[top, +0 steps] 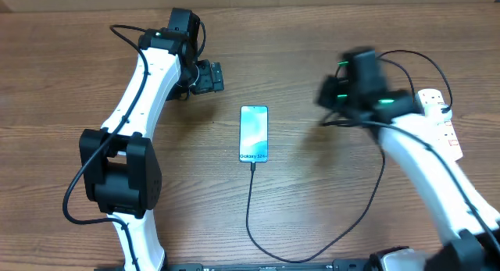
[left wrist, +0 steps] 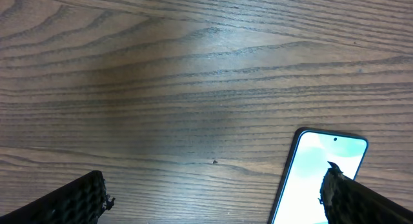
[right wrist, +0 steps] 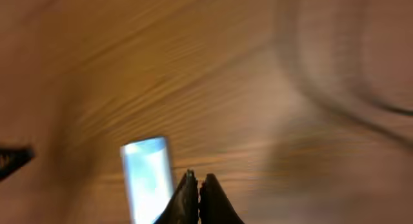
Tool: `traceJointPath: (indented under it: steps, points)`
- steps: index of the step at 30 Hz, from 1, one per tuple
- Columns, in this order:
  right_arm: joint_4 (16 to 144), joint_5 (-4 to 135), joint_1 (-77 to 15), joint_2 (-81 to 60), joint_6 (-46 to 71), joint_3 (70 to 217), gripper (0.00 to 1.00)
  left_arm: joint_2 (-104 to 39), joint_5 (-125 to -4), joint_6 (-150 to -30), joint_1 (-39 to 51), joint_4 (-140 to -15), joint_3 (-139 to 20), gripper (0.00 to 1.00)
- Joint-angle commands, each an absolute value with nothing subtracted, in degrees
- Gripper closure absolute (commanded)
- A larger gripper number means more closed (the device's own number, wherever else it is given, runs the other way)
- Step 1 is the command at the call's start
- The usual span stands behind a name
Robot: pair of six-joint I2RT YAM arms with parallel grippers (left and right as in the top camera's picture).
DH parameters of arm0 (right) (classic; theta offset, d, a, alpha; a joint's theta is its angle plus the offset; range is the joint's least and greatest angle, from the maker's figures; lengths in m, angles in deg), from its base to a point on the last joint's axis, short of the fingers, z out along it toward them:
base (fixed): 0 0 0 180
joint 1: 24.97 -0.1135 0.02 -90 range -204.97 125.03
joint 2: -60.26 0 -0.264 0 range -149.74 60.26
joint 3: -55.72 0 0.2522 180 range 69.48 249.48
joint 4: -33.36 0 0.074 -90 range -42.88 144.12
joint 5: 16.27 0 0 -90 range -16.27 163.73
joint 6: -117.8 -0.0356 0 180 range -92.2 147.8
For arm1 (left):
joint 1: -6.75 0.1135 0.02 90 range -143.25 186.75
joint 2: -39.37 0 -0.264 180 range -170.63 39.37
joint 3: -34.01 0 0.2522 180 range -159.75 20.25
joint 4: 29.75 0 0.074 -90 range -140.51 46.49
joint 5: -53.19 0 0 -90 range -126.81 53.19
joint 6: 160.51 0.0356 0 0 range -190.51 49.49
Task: Plug charger to phone and switch on socket
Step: 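Move the right gripper right to the white power strip's switch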
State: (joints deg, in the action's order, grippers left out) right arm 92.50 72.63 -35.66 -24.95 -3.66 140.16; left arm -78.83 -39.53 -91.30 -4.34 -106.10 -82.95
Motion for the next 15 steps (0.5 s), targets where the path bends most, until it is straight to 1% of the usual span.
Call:
traceJointPath:
  steps: [1,4,8,11,13,14,15]
  points:
    - [98.3,76.7,-27.4,-25.4,-1.8,139.7,0.96,-78.4,-39.0,-90.6,-4.1,-106.1,-83.1,0.01]
    - [103.0,80.9,-19.4,-25.6,-1.6,139.0,0.96,-78.4,-39.0,-90.6,-4.1,-106.1,-83.1,0.0]
    - [104.5,81.6,-9.5,-25.6,-1.7,138.2,0.96,-78.4,-39.0,-90.6,-4.1,-106.1,-83.1,0.0]
    - [103.1,81.8,-2.4,-25.7,-1.7,138.1,0.81,-78.4,-39.0,-90.6,-4.1,-106.1,-83.1,0.0]
    - [101.6,81.9,1.4,-25.7,-1.7,138.1,0.78,-78.4,-39.0,-90.6,-4.1,-106.1,-83.1,0.0]
    - [100.5,81.9,3.6,-25.7,-1.7,138.1,0.75,-78.4,-39.0,-90.6,-4.1,-106.1,-83.1,0.0]
    - [99.4,81.9,5.4,-25.7,-1.7,138.1,0.69,-78.4,-39.0,-90.6,-4.1,-106.1,-83.1,0.0]
